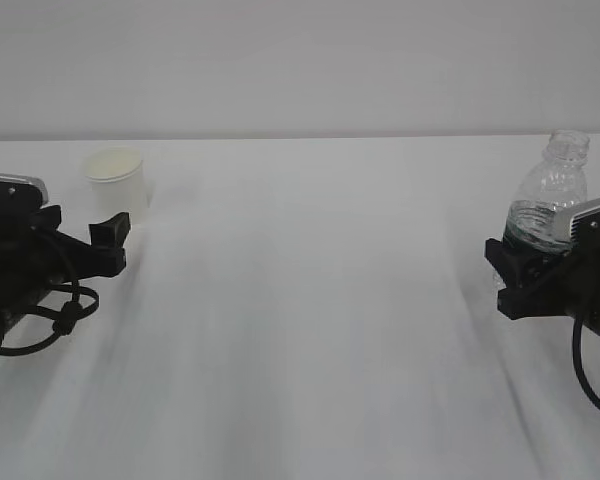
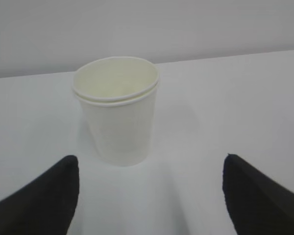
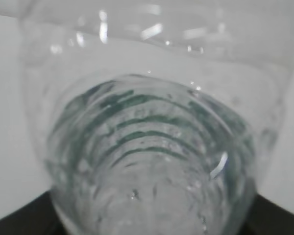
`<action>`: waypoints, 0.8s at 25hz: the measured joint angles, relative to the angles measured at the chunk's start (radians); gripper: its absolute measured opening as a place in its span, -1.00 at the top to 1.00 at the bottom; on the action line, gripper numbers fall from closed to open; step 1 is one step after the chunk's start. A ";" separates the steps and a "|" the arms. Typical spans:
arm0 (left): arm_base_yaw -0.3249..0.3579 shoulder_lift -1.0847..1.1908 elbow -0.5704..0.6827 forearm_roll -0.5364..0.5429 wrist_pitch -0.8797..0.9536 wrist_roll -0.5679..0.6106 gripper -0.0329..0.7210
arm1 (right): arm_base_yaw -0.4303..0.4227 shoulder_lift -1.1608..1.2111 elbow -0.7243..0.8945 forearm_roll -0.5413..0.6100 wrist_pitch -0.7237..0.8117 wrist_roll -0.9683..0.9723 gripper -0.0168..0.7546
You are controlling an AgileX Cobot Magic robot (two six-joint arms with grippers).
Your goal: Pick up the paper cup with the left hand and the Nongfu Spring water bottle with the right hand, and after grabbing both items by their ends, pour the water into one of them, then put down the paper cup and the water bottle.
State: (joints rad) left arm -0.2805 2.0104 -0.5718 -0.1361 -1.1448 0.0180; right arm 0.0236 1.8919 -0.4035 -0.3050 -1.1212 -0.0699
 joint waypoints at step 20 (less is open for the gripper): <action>0.051 0.201 -0.215 -0.007 0.000 0.000 -0.90 | 0.000 0.000 0.000 -0.002 0.000 0.000 -0.15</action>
State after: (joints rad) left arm -0.2298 2.2114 -0.7868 -0.1429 -1.1448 0.0180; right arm 0.0236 1.8919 -0.4035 -0.3065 -1.1212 -0.0699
